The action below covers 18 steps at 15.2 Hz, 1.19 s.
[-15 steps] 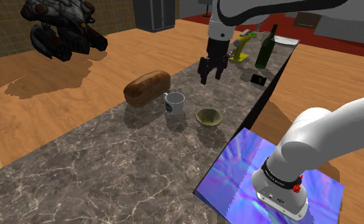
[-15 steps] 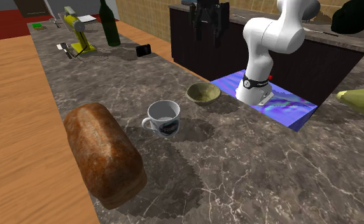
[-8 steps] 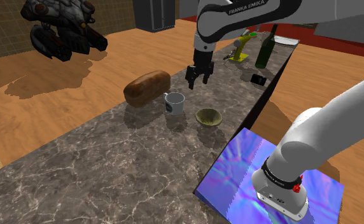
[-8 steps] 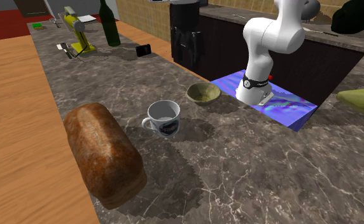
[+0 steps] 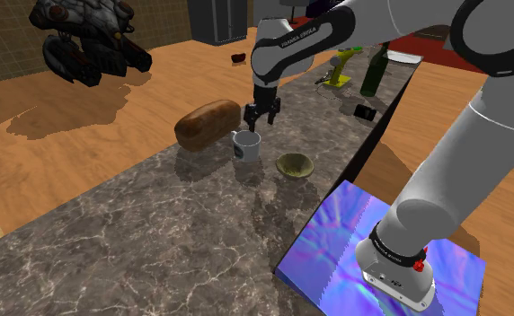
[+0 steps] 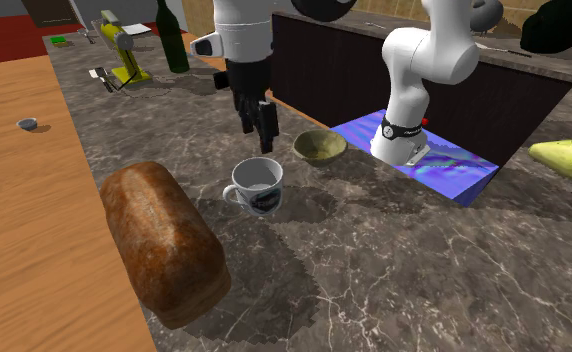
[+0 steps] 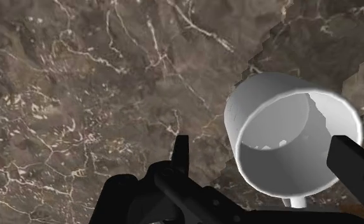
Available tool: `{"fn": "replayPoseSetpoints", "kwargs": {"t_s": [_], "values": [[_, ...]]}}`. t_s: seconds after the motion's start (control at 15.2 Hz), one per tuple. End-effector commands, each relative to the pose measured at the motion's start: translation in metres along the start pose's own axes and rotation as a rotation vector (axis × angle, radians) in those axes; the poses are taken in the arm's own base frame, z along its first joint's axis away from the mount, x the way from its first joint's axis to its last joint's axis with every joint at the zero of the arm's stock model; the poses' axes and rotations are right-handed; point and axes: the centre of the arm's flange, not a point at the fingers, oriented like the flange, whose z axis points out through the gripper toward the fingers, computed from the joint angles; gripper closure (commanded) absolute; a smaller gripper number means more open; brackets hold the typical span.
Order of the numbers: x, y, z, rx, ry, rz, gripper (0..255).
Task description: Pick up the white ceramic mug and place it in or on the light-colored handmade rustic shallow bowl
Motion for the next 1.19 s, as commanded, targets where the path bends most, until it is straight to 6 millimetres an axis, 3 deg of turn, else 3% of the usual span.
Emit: {"fn": "replayPoseSetpoints", "kwargs": {"t_s": [0.0,0.53,1.06,1.12], "values": [[0.02,0.002,0.015,-0.006,0.006,0.0,0],[0.024,0.003,0.057,-0.007,0.007,-0.001,0],[0.024,0.003,0.057,-0.007,0.007,-0.001,0],[0.024,0.003,0.057,-0.007,0.007,-0.001,255]]}}
